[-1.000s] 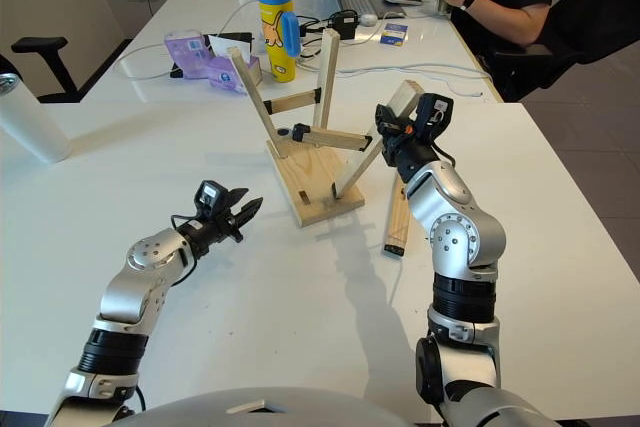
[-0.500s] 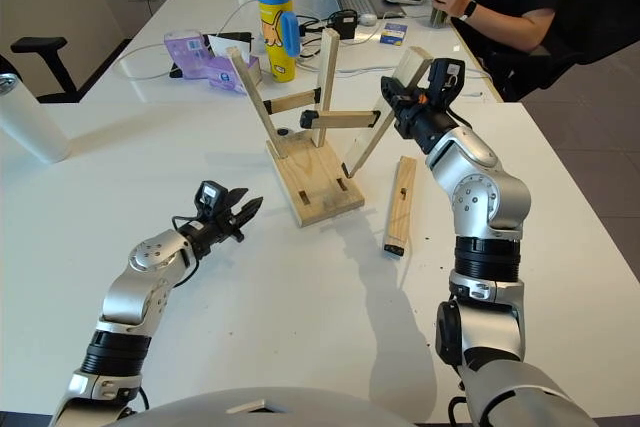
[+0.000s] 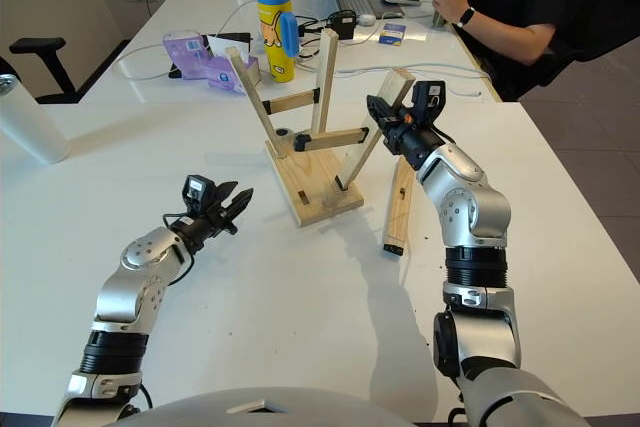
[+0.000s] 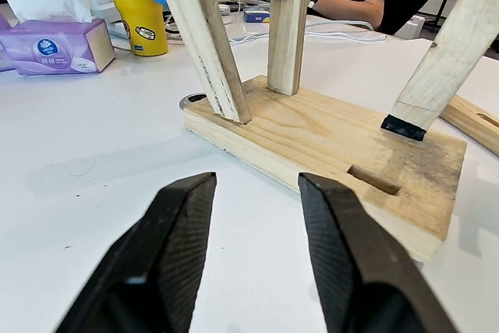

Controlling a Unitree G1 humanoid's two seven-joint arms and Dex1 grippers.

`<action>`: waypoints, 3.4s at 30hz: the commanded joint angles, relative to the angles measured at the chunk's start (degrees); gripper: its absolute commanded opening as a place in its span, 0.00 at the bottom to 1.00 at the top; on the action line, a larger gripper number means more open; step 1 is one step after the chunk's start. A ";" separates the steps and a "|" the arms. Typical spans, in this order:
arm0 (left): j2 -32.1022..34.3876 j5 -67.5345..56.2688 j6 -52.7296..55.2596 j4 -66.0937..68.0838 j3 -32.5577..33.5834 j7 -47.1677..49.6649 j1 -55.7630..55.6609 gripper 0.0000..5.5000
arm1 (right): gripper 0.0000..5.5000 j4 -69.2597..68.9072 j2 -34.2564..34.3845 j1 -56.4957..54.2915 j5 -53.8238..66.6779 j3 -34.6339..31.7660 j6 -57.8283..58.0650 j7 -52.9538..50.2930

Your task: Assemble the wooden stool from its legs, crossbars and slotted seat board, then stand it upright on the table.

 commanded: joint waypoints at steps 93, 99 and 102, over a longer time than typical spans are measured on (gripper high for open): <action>-2.31 1.78 -4.06 2.49 0.43 3.87 -2.13 0.35 | 0.43 10.11 4.19 1.48 -17.28 -2.39 15.44 -22.80; -2.92 -0.92 -2.66 1.55 2.52 4.18 -3.34 0.35 | 0.43 9.94 1.03 -3.95 -19.63 -3.13 -0.19 -20.59; -2.89 -1.31 -2.42 1.39 2.63 4.26 -3.55 0.35 | 0.43 10.85 -0.39 -5.34 -20.66 -1.74 -2.03 -19.00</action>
